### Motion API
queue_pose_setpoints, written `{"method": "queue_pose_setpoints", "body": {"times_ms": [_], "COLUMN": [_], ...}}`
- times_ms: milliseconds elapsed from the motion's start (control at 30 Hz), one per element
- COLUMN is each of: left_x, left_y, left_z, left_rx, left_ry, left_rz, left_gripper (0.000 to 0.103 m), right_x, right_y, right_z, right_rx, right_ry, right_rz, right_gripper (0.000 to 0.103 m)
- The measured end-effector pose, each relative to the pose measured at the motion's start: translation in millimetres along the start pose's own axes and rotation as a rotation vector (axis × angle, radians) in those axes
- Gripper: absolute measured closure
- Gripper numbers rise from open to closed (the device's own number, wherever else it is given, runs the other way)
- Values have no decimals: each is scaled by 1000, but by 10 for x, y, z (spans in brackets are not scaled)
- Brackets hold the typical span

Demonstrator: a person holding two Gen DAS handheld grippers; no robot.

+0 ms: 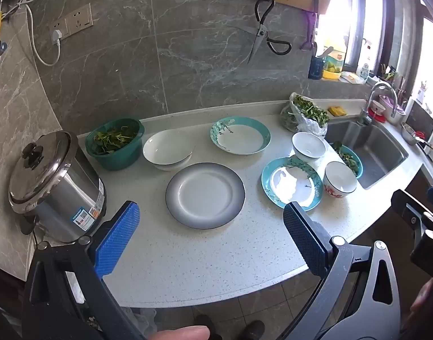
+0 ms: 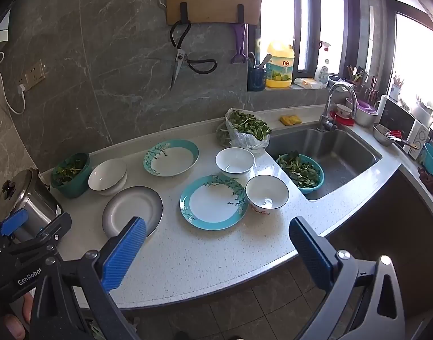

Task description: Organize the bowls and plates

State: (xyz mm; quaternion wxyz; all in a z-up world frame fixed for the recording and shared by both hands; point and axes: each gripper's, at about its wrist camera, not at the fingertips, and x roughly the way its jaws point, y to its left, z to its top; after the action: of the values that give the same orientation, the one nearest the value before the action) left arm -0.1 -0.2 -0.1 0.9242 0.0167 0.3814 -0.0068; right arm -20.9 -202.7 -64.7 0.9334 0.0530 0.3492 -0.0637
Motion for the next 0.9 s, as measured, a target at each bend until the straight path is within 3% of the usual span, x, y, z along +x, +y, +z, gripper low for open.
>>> {"method": "queue_pose_setpoints", "body": {"times_ms": [900], "left_x": [46], "left_y": [10], "left_z": [-140], "left_rx": [3], "left_ry": [14], "left_rz": [10], "left_gripper": [0], "right_x": [68], "right_y": [54], "right_z": [-93], "right_rx": [-8], "right_ry": [15], "right_rz": [-4], "right_gripper": [0]}}
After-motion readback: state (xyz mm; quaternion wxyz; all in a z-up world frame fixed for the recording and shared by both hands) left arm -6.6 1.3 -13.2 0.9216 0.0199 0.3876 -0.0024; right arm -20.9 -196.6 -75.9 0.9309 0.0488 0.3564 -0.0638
